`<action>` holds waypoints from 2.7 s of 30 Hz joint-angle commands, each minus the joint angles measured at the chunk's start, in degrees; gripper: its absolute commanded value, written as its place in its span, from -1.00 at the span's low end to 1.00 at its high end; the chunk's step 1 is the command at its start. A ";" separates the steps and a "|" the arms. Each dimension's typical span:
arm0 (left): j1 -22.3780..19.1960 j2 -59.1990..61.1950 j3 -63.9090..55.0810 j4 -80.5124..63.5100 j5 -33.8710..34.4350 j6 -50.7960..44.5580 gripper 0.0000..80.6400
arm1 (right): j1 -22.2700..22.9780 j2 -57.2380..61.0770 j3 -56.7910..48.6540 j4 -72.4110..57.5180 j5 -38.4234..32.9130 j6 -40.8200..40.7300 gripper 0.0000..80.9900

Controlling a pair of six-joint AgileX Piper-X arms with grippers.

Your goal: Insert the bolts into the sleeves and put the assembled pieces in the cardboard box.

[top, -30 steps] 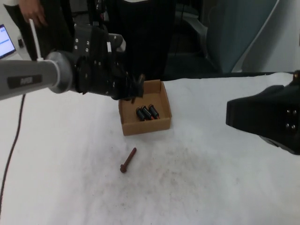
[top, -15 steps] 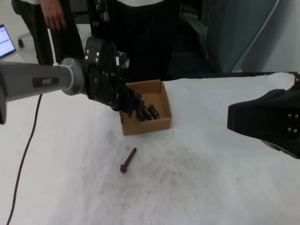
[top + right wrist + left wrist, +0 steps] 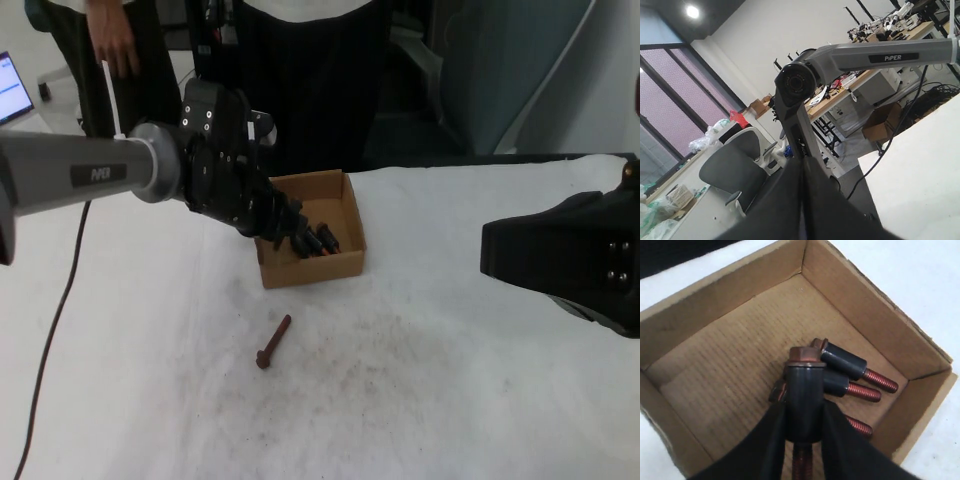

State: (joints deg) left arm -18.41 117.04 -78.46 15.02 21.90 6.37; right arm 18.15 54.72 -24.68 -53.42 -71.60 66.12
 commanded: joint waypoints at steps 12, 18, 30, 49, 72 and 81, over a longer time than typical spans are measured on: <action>0.09 -0.35 -1.01 -0.14 -0.01 -0.36 0.03 | 0.11 -0.57 -0.08 0.28 1.03 0.29 -0.98; 0.27 -4.45 -1.08 6.54 -0.19 -0.36 0.03 | -0.04 -0.57 -0.08 1.00 1.30 0.05 -0.98; 0.96 -28.23 -1.08 24.30 -0.26 3.41 0.03 | -0.06 -0.17 -0.55 9.78 5.25 -8.78 -0.98; 0.74 -42.94 4.77 39.07 1.35 5.10 0.02 | 0.07 11.86 -18.14 42.37 7.70 -44.53 -0.98; 0.74 -52.90 28.47 44.44 4.75 11.45 0.02 | 10.70 23.65 -38.59 98.61 44.72 -89.38 -0.24; -4.52 -57.09 41.37 52.66 4.75 18.11 0.02 | 10.75 24.66 -43.26 96.41 44.53 -86.47 -0.15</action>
State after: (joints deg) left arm -21.42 60.52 -38.43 66.08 26.70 22.50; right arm 28.74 79.52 -67.19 43.74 -26.87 -20.80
